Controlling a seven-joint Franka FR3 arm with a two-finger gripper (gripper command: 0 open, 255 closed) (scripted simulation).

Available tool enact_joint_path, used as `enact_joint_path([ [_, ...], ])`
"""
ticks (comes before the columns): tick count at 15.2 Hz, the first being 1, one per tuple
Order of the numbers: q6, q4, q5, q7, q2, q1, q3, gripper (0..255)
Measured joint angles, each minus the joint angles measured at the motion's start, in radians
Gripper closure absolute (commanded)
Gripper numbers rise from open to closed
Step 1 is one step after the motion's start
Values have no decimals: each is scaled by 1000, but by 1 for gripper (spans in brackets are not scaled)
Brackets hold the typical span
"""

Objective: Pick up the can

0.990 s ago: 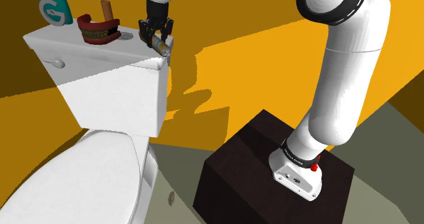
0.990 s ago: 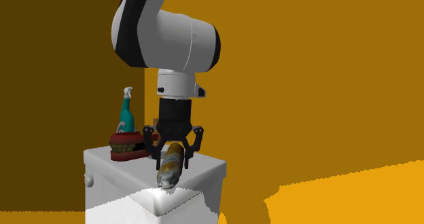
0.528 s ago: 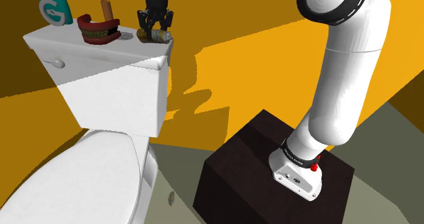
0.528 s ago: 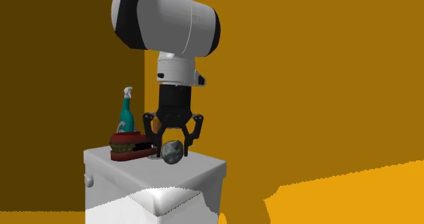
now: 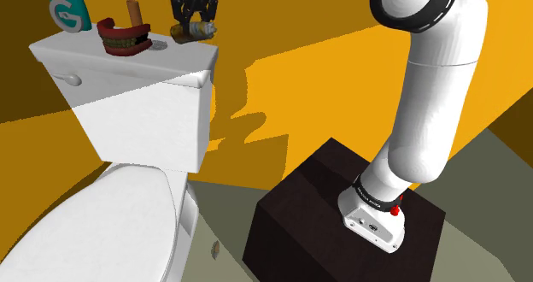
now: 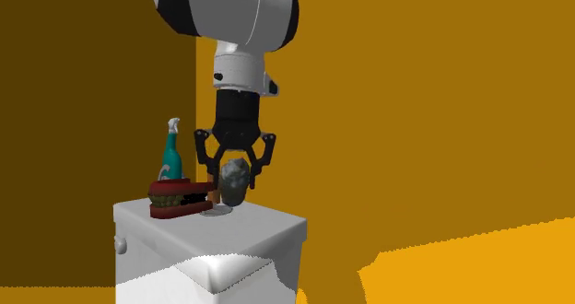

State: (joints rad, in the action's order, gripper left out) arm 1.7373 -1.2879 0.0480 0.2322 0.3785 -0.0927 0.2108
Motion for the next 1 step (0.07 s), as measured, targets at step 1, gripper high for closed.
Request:
enact_joint_path([
  [1,-6,6,0,0,0,0,0,255],
])
